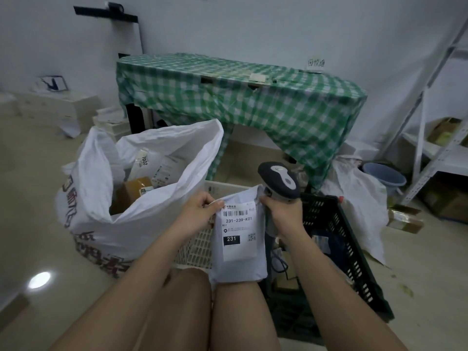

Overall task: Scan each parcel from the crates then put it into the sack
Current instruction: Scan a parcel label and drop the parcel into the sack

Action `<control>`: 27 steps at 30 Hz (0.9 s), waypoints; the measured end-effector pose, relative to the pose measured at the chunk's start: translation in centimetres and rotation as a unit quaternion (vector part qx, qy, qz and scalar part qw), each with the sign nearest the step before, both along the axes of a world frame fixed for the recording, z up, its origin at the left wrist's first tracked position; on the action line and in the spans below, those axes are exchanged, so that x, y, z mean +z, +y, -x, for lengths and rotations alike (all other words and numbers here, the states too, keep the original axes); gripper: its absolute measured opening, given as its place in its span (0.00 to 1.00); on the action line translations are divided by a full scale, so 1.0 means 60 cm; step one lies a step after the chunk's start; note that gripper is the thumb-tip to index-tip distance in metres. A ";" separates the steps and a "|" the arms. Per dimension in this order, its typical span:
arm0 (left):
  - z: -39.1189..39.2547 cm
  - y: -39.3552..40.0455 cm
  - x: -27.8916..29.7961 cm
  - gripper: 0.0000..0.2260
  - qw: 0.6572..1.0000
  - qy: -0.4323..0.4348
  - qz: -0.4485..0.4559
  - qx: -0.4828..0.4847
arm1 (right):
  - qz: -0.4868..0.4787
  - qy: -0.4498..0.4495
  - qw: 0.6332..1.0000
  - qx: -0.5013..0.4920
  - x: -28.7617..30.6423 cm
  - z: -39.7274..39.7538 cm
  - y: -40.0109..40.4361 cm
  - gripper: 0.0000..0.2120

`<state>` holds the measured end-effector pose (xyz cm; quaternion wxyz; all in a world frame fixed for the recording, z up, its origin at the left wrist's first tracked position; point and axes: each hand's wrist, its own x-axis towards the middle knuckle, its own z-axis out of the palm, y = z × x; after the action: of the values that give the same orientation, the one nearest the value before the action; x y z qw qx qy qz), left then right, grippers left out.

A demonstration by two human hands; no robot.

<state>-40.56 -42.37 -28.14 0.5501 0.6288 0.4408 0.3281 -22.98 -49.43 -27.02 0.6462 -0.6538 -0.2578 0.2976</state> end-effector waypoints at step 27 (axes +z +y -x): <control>-0.068 0.044 -0.008 0.09 0.993 -0.021 0.071 0.097 | 0.062 -0.116 0.990 0.040 -0.081 -0.004 -0.108 0.20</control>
<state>-36.47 -39.75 -28.59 0.5682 0.5355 0.5101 0.3610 -22.77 -55.93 -31.91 0.5574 -0.7118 -0.3385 0.2610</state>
